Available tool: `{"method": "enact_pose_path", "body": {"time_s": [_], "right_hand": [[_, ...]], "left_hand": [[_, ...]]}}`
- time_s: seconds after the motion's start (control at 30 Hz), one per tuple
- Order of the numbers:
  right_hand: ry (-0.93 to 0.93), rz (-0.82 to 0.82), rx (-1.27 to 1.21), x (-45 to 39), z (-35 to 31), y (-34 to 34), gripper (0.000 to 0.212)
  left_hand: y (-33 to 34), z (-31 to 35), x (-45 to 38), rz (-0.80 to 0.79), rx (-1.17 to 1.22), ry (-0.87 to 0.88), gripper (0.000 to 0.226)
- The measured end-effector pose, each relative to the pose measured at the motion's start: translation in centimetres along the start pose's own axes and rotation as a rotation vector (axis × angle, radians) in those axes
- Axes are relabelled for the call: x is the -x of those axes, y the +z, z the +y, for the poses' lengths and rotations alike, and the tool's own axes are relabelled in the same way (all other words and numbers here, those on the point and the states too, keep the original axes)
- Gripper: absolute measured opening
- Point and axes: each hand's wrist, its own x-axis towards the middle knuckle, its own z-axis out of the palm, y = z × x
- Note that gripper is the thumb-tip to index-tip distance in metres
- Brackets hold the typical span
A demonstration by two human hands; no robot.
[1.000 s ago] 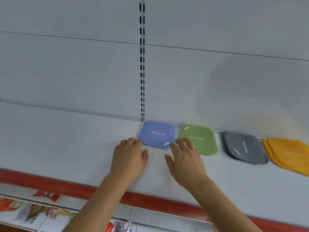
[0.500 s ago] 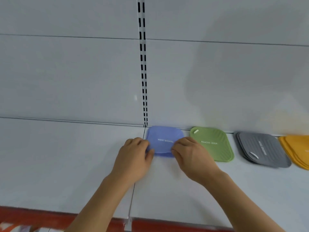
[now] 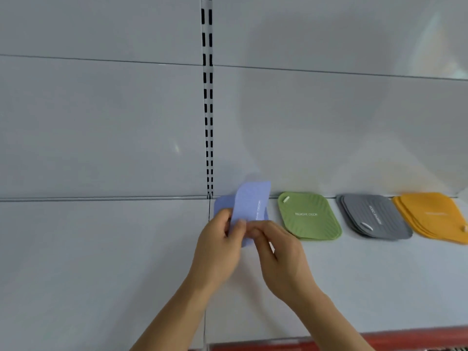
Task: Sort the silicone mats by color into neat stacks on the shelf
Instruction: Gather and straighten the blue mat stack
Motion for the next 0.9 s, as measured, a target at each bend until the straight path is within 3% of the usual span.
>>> {"method": "enact_pose_path", "body": {"time_s": [0.07,0.17,0.27,0.33,0.4,0.53,0.6,0.73,0.83,0.9], "right_hand": [[0.032,0.1,0.049,0.1,0.3,-0.7,0.02],[0.046,0.174,0.171,-0.8,1.4,-2.6,0.038],[0.055,-0.005,0.152,-2.1,1.8,-4.3,0.064],[0.146,-0.114,0.064,-2.6,1.5,-4.8,0.05],[0.166,-0.08,0.015,-2.4,1.5,-4.9,0.038],[0.124,-0.194,-0.096,-2.6,1.3,-4.9,0.069],[0.196,-0.216,-0.178,-3.0,1.1,-4.7,0.061],[0.262,-0.051,-0.238,-3.3,1.0,-4.6,0.02],[0.332,0.046,-0.424,-3.1,0.2,-4.7,0.021],[0.345,0.067,-0.452,-3.0,-0.3,-4.4,0.021]], "left_hand": [[-0.5,-0.4,-0.4,0.064,-0.129,0.078,0.011],[-2.0,0.4,-0.8,-0.08,-0.215,0.151,0.012],[-3.2,2.2,-0.9,-0.252,-0.319,0.239,0.021],[-3.9,2.9,-1.2,-0.232,-0.345,0.262,0.022],[-4.4,3.2,-1.6,-0.208,-0.343,0.261,0.017],[-5.4,3.5,-1.7,-0.338,-0.383,0.242,0.019],[-5.4,3.6,-1.6,-0.385,-0.392,0.227,0.023],[-5.6,3.5,-1.4,-0.223,-0.128,0.111,0.025],[-5.6,2.8,-0.7,-0.271,0.284,-0.057,0.035],[-5.0,2.2,-0.2,-0.283,0.346,-0.103,0.032]]}}
